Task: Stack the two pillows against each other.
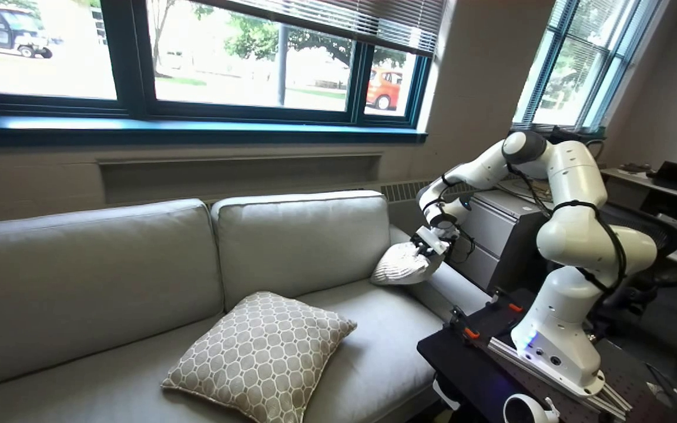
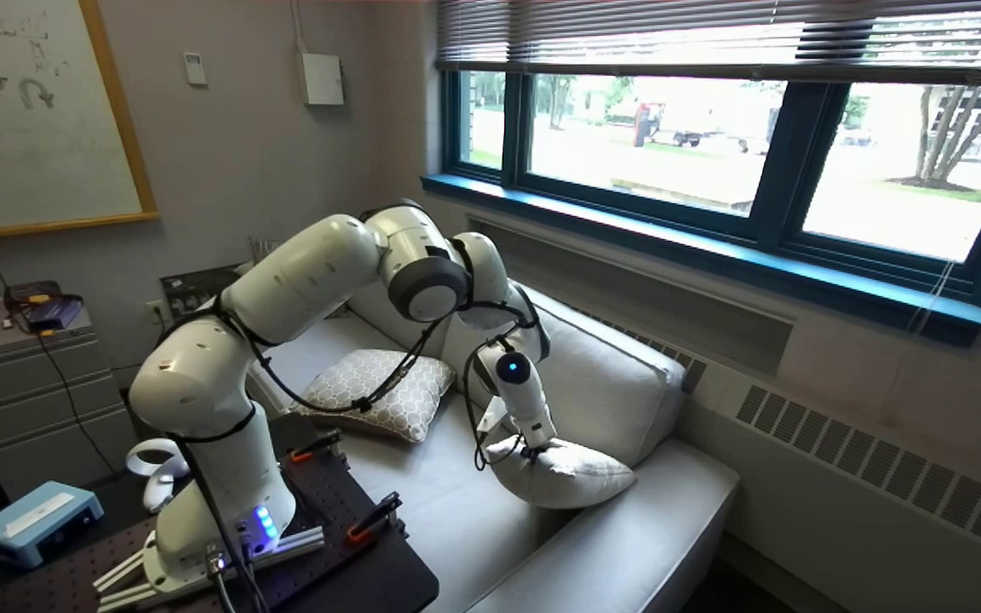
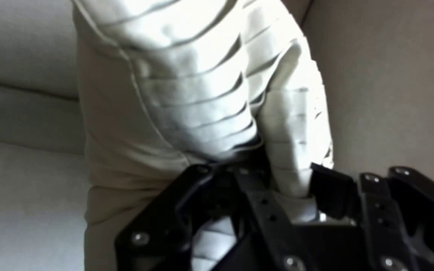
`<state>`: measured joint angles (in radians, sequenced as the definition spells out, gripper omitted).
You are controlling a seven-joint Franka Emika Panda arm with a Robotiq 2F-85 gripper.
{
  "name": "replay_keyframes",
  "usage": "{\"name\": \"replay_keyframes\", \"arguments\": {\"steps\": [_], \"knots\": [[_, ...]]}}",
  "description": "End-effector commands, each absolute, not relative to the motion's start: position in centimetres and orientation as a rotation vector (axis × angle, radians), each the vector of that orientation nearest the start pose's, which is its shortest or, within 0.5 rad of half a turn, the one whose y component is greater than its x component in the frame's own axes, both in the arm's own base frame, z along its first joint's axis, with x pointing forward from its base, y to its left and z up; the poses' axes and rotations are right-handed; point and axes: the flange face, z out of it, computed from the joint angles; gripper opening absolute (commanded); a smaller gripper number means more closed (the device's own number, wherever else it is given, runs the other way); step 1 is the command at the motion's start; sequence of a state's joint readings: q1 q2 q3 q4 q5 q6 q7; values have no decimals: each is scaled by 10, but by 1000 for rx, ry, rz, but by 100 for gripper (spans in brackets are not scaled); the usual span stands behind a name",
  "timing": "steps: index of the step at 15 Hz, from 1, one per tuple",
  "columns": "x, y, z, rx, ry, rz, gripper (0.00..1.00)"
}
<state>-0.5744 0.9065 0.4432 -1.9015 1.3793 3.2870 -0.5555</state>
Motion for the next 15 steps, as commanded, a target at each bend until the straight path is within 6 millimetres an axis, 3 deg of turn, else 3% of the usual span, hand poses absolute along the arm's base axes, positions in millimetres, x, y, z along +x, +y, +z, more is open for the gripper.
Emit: {"name": "replay_keyframes", "arguments": {"steps": [1,4,7,8,10,15], "knots": [[531,-161,1,-2337,1613,-352,7],[510,-165,-32,-2340,1652,-210,5],[499,-182,-45,-2322,1690,-111,4],[497,-189,-44,-2307,1697,-90,29],[495,-200,-39,-2286,1698,-63,32],[489,-222,-18,-2249,1695,-63,69]]}}
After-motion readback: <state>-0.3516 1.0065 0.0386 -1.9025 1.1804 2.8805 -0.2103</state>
